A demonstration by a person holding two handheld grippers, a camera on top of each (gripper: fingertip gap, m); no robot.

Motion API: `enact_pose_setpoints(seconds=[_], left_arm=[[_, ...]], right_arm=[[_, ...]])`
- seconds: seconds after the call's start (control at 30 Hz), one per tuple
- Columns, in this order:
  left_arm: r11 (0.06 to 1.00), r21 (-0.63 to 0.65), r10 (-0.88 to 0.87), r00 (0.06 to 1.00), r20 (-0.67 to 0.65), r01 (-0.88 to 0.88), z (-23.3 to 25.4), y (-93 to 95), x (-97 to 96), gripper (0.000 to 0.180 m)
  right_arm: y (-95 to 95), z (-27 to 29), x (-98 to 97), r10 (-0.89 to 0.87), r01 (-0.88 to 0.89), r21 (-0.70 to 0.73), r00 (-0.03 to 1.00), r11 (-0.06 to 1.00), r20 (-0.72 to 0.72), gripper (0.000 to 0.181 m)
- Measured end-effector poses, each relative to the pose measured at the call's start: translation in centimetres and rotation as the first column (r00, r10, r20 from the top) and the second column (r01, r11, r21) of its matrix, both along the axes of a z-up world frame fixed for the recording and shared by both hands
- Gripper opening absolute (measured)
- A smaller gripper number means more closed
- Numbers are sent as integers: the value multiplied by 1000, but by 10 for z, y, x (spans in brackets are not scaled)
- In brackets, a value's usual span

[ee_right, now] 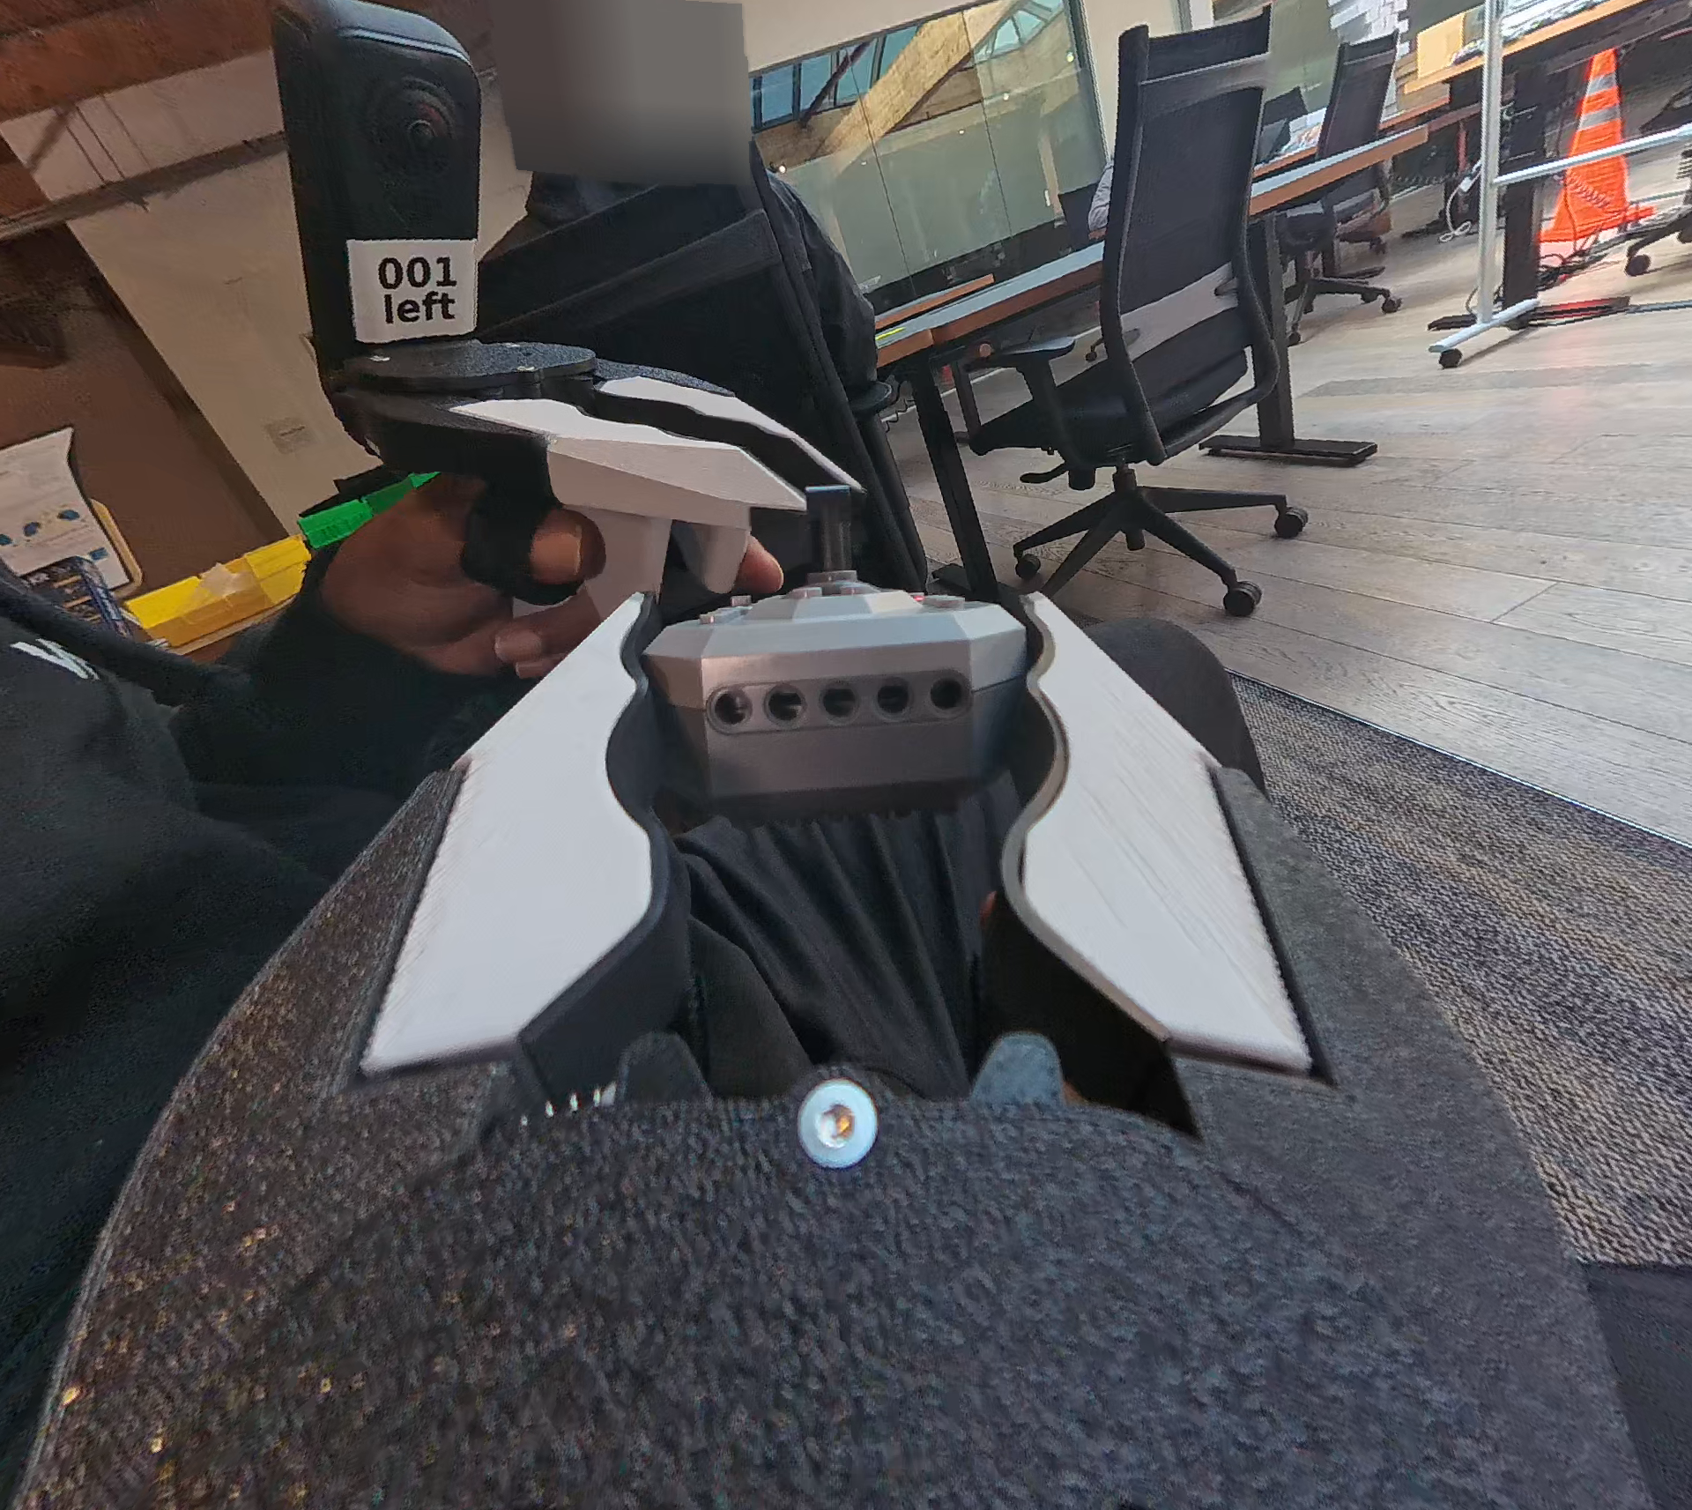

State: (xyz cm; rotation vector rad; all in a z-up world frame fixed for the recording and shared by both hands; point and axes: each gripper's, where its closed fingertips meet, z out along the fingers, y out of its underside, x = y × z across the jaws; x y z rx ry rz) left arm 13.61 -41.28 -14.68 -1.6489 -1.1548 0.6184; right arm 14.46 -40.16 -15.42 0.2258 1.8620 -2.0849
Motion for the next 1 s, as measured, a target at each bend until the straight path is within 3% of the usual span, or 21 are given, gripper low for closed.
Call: enact_pose_setpoints(seconds=[0.17, 0.4, 0.53, 0.63, 1.0], left_arm=[[1000, -16, 16, 1000, 3, -16, -2, -3, -1, 0], [1000, -5, 16, 999, -30, -17, 5, 0, 0, 0], [999, 26, 36, 999, -5, -36, 2, -4, -5, 26], [998, 65, -13, 1000, 18, 12, -3, 8, -3, 8], [999, 32, -13, 1000, 10, 12, -1, 8, -2, 7]], right_arm=[[2, 1, -1, -2, 2, -11, 1000, 1000, 4, 75], [8, 8, -11, -30, 31, -42, 999, 999, 25, 75], [9, 11, -8, -16, 17, -61, 1000, 998, 20, 75], [9, 13, -5, -7, 8, -71, 1000, 997, 12, 75], [9, 14, -7, -21, 22, -79, 1000, 997, 13, 75]])
